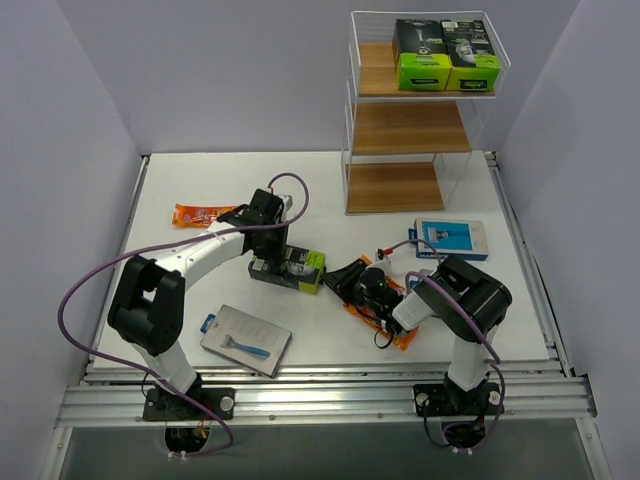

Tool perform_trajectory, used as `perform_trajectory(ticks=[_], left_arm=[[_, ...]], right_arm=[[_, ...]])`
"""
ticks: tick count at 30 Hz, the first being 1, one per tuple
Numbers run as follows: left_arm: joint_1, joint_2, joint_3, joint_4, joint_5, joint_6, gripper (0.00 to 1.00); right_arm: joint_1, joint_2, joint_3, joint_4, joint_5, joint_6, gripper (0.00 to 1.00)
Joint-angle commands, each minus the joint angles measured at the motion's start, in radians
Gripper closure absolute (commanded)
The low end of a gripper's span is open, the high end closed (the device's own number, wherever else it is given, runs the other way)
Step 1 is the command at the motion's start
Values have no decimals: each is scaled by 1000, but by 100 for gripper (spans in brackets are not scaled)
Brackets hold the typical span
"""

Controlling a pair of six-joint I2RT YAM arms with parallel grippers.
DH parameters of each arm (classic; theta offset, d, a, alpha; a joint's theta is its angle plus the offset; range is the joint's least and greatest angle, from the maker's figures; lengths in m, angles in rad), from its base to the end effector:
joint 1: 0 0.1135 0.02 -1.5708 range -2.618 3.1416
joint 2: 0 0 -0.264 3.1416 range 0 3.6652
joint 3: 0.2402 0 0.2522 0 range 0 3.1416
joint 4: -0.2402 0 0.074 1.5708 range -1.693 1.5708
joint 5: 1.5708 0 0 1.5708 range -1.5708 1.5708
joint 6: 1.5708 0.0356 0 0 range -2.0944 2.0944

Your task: Place and organize the shaving razors onto the shelf

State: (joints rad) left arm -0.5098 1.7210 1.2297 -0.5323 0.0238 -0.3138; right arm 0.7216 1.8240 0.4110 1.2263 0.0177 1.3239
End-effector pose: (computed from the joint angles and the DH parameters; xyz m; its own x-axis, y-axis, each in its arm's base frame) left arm 0.3145 -0.1768 0.2183 -0.8629 0.1289 -0.4886 0.2443 0.9529 -0.1799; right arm 0.2193 0.1921 0.1163 -0.6618 0.7091 -0.2433 -0.0231 0.3052 0.9520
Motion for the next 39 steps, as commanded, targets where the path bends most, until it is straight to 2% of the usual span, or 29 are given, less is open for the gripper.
perform_trajectory(ticks=[1, 13, 21, 29, 37, 39], left_arm=[[-4, -9, 44, 9, 8, -1, 71], [-12, 18, 56, -18, -12, 2, 72], [-27, 29, 60, -24, -13, 5, 75], [-42, 40, 65, -28, -12, 7, 75], [-44, -7, 65, -18, -18, 10, 75], [-42, -34, 59, -9, -65, 16, 70]], right_arm=[[-2, 18, 35, 42, -5, -5, 74], [-7, 40, 75, 22, -9, -11, 74], [-8, 61, 101, 41, -9, -11, 82], [-7, 60, 117, 33, -9, -15, 100], [-5, -34, 112, -53, -9, -49, 100], [-5, -98, 124, -126, -9, -83, 100]])
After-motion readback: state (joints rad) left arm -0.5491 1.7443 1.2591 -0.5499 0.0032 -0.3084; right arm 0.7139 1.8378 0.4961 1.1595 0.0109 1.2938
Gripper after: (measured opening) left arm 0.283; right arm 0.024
